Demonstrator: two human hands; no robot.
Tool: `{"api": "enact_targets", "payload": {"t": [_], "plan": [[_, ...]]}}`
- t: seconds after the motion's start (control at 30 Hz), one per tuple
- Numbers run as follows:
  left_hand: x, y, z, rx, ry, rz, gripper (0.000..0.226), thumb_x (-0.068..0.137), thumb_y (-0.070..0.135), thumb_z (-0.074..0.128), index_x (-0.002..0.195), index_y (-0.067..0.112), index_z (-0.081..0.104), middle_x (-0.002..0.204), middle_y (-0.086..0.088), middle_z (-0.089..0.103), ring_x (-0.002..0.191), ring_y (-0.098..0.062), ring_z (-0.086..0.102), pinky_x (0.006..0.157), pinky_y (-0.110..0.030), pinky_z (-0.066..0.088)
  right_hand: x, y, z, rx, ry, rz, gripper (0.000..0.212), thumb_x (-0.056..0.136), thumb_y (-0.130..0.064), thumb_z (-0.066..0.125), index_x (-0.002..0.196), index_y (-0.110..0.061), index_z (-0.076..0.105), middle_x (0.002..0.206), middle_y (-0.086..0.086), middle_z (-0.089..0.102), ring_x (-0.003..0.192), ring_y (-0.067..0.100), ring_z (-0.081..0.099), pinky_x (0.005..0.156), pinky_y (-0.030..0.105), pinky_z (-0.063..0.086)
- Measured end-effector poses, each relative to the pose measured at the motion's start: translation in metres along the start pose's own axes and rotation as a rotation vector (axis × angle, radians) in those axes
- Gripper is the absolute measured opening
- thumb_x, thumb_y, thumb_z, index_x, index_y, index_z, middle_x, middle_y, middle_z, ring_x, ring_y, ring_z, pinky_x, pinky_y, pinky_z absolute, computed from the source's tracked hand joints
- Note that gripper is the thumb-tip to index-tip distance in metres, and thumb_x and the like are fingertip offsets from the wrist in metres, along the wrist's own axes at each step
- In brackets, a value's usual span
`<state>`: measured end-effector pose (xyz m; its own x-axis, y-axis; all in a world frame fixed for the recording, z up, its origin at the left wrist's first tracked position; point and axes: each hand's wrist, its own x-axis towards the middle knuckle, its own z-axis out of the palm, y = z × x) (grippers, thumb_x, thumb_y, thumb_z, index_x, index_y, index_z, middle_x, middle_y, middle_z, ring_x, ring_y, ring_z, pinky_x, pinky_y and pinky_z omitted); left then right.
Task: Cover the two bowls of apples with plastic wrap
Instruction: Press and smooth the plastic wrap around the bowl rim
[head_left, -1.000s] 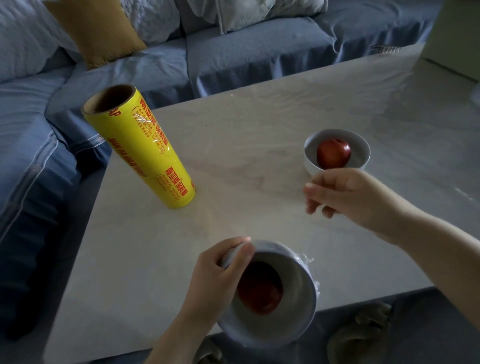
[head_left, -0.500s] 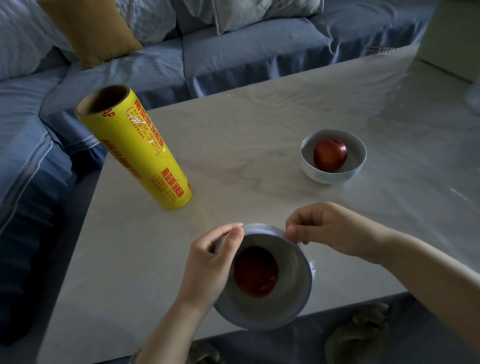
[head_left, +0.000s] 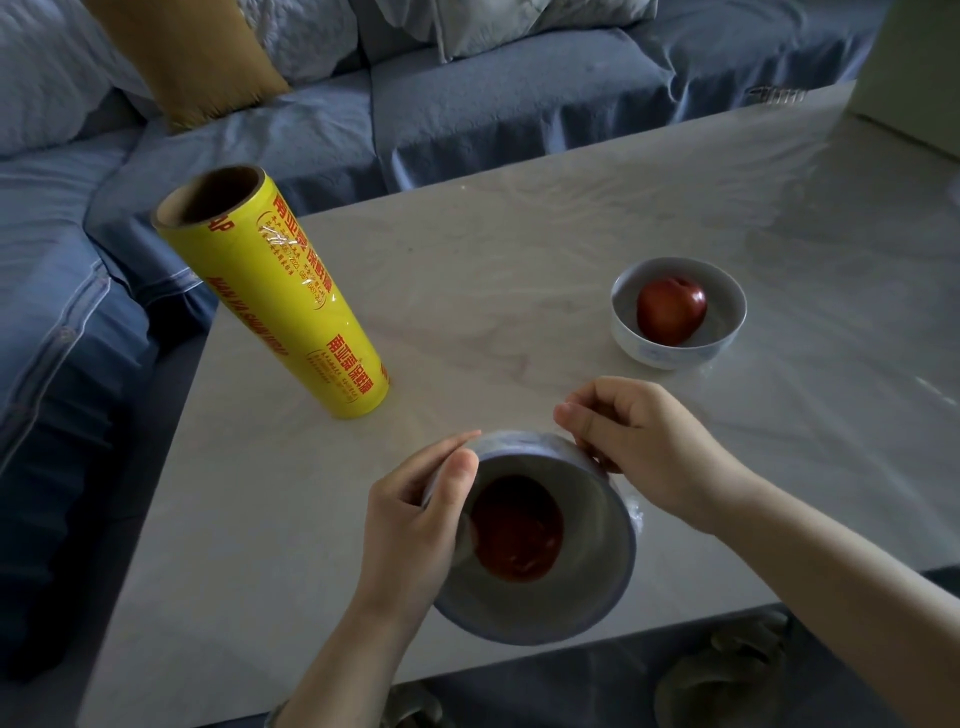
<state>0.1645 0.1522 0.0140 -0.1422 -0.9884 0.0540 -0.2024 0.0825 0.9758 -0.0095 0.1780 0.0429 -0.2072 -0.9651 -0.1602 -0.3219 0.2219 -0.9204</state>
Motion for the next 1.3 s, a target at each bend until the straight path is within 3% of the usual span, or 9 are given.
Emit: {"api": "enact_targets", "payload": {"t": [0.23,0.47,0.63,0.67,0.77,0.93,1.07,1.2,1.3], "plan": [[0.000,-0.005,-0.001,-0.068,0.029,0.005,0.019,0.073,0.041,0.055,0.075,0.036,0.073,0.086,0.021,0.073,0.088,0.001,0.066,0.073,-0.015,0.051,0.006,-0.005,0.001,-0.025,-0.061,0.018,0.025,0.085,-0.028,0.062,0.083,-0.004,0.069,0.081,0.023,0.068,0.064,0.018,0.051,0.065,0.032,0.046],[0.003,0.000,-0.002,-0.103,0.032,0.052,0.028,0.066,0.052,0.049,0.073,0.040,0.074,0.085,0.022,0.073,0.088,0.002,0.066,0.075,-0.013,0.049,0.011,0.005,0.005,0.367,-0.037,0.221,0.014,0.080,-0.019,0.069,0.070,-0.008,0.067,0.064,0.006,0.059,0.052,0.009,0.049,0.045,0.013,0.042],[0.005,0.000,-0.003,-0.089,0.068,0.014,0.021,0.074,0.040,0.053,0.070,0.036,0.073,0.077,0.021,0.073,0.080,0.004,0.066,0.067,-0.010,0.049,-0.002,0.007,-0.005,0.124,0.256,-0.264,0.015,0.080,-0.012,0.069,0.075,-0.025,0.067,0.078,-0.008,0.068,0.070,0.000,0.063,0.065,0.007,0.047],[0.005,0.000,-0.003,-0.081,0.078,0.002,0.024,0.077,0.037,0.050,0.071,0.032,0.072,0.075,0.020,0.072,0.077,0.003,0.065,0.064,-0.009,0.048,-0.009,0.006,-0.005,0.101,0.200,-0.386,0.007,0.083,-0.018,0.064,0.082,-0.023,0.069,0.085,-0.007,0.069,0.079,0.001,0.065,0.071,0.010,0.049],[0.006,0.002,-0.003,-0.050,0.104,-0.010,0.024,0.090,0.024,0.054,0.073,0.028,0.070,0.069,0.018,0.071,0.072,0.003,0.064,0.060,-0.009,0.048,-0.025,0.010,0.002,-0.052,0.048,-0.578,0.028,0.088,-0.034,0.052,0.106,-0.020,0.069,0.108,-0.012,0.066,0.102,0.000,0.062,0.085,0.013,0.049],[0.004,0.009,-0.003,-0.017,0.078,0.003,0.026,0.077,0.033,0.050,0.057,0.028,0.065,0.059,0.019,0.066,0.062,0.004,0.060,0.055,-0.008,0.044,-0.017,0.008,0.011,-0.122,-0.098,-0.442,0.047,0.087,-0.052,0.042,0.125,-0.028,0.055,0.121,-0.023,0.055,0.115,-0.009,0.049,0.093,0.007,0.041],[-0.003,0.010,-0.002,0.014,0.050,0.001,0.026,0.086,0.033,0.061,0.061,0.027,0.063,0.055,0.020,0.063,0.056,0.007,0.057,0.052,-0.005,0.040,-0.002,0.007,0.000,-0.051,-0.267,-0.173,0.075,0.072,-0.077,0.024,0.120,-0.032,0.060,0.120,-0.017,0.062,0.112,-0.003,0.055,0.102,0.025,0.042],[0.000,0.003,-0.002,-0.016,0.067,-0.031,0.037,0.091,0.014,0.050,0.060,0.025,0.067,0.056,0.013,0.065,0.056,0.003,0.056,0.053,-0.011,0.044,-0.008,-0.001,-0.002,0.034,-0.325,-0.376,0.073,0.076,-0.078,0.025,0.120,-0.031,0.059,0.128,-0.016,0.058,0.122,-0.008,0.047,0.103,0.012,0.034],[0.000,0.004,-0.003,0.001,0.038,-0.040,0.035,0.090,0.019,0.051,0.060,0.026,0.069,0.059,0.012,0.067,0.059,0.002,0.059,0.054,-0.011,0.045,-0.007,-0.001,0.003,-0.077,-0.364,-0.371,0.072,0.081,-0.072,0.019,0.120,-0.029,0.060,0.126,-0.015,0.060,0.117,-0.006,0.051,0.102,0.017,0.040]]}}
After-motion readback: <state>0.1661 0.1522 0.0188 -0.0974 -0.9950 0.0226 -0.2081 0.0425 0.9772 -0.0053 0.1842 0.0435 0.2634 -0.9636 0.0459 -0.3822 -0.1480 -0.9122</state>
